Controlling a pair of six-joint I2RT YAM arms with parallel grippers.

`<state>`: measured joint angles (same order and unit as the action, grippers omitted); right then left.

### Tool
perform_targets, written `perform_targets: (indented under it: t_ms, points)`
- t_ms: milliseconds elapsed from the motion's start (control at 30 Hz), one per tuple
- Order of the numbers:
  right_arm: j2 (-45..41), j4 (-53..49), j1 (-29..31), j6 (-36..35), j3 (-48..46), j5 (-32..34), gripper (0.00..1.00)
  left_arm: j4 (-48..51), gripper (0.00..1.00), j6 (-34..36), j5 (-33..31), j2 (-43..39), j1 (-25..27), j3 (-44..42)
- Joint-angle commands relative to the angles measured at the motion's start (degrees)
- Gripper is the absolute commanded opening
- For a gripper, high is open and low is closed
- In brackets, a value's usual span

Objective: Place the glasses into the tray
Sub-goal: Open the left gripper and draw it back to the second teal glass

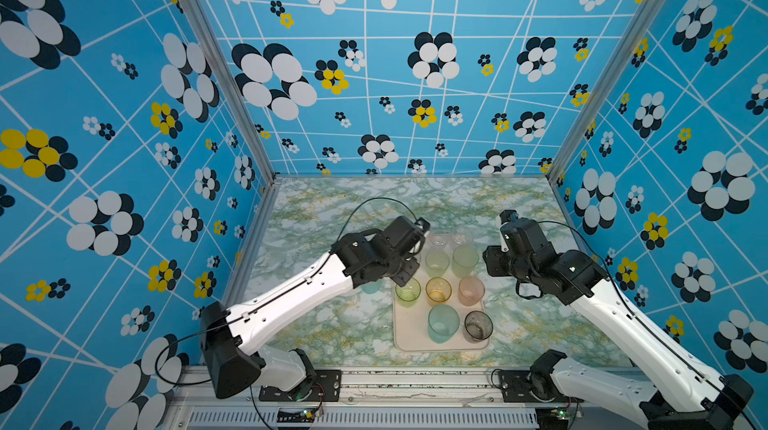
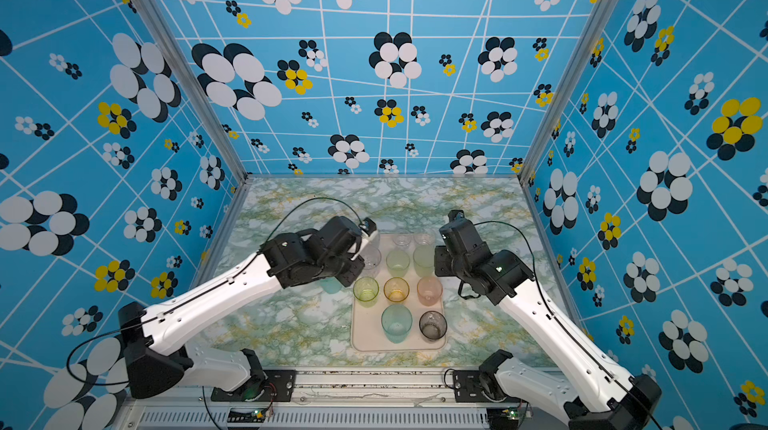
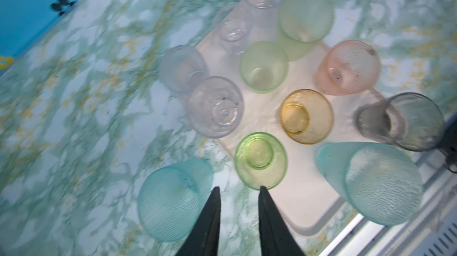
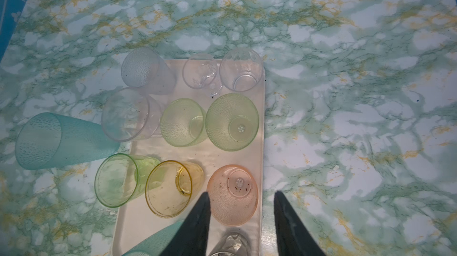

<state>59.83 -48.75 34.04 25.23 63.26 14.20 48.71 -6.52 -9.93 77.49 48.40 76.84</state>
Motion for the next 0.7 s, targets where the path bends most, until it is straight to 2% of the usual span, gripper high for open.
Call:
perform_targets:
  t_ms: [0,133,233,667]
  points:
    - [-0.3,1.2,-0.3,-0.3,-1.2,-1.4,0.45,1.1,0.28,-2.5,-0.1,-3.5,-10.4,-7.9]
    - [-0.2,1.3,-0.3,-0.4,-1.0,-1.8,0.44,-1.7,0.27,-2.7,4.1,-6.1,-21.9,-14.8]
    - [0.1,1.4,-0.4,-0.5,-0.7,-1.8,0.45,-2.8,0.27,-2.0,6.3,-6.3,-26.0,-17.1]
    - [1.8,1.8,-0.3,-0.5,-0.7,-2.0,0.45,-7.7,0.31,-2.0,11.8,-5.4,-27.2,-19.1]
